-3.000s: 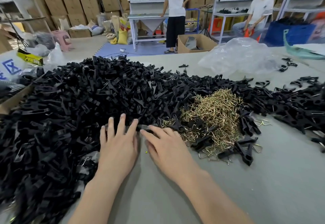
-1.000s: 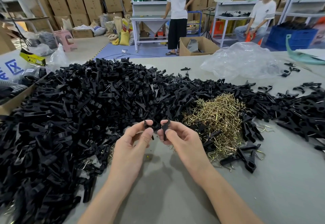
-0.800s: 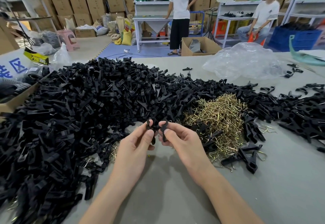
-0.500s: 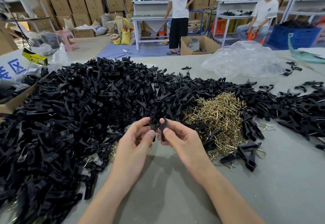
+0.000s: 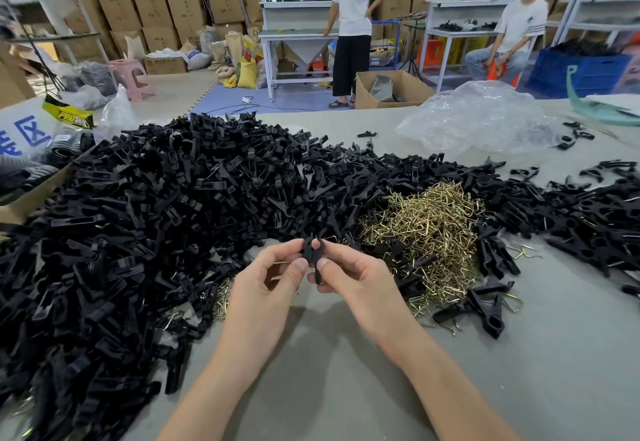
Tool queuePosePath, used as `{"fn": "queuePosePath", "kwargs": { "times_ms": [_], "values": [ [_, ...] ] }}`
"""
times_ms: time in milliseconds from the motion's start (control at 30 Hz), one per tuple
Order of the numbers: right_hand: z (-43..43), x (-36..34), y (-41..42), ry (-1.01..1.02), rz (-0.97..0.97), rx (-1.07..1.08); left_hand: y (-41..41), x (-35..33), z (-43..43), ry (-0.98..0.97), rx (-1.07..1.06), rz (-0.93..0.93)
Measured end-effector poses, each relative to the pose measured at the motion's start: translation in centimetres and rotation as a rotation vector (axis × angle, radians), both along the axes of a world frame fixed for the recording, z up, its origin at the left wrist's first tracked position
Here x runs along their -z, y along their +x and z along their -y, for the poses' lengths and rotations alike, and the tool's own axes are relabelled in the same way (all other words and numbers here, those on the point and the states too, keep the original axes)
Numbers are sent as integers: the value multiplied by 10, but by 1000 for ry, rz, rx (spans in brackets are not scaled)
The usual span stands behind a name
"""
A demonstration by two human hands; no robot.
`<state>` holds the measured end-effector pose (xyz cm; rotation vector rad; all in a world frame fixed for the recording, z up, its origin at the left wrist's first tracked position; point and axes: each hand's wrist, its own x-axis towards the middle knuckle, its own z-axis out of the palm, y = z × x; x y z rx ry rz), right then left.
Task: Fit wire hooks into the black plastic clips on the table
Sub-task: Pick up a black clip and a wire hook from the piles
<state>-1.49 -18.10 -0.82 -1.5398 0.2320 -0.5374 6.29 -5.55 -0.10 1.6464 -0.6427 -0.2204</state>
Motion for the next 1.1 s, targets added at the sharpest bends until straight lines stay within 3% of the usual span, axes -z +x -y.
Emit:
{"fn": "queuePosePath", "kwargs": {
  "times_ms": [167, 333, 633, 833, 1000, 1100],
  "values": [
    [3, 3, 0, -22, -36, -4, 2, 2, 0, 17, -15, 15],
    [4, 6, 0, -59, -64, -45, 1, 7, 0, 104, -51, 174],
    [9, 8, 2, 12, -65, -36, 4, 7, -1, 123, 13, 290],
    [8, 12, 3, 18, -60, -32, 10, 1, -9, 129, -65, 213],
    [7, 16, 2, 56, -70, 1, 34, -8, -45, 666, -281, 632],
    [8, 17, 2, 85, -72, 12, 42, -8, -62, 959, -180, 507]
  ]
}}
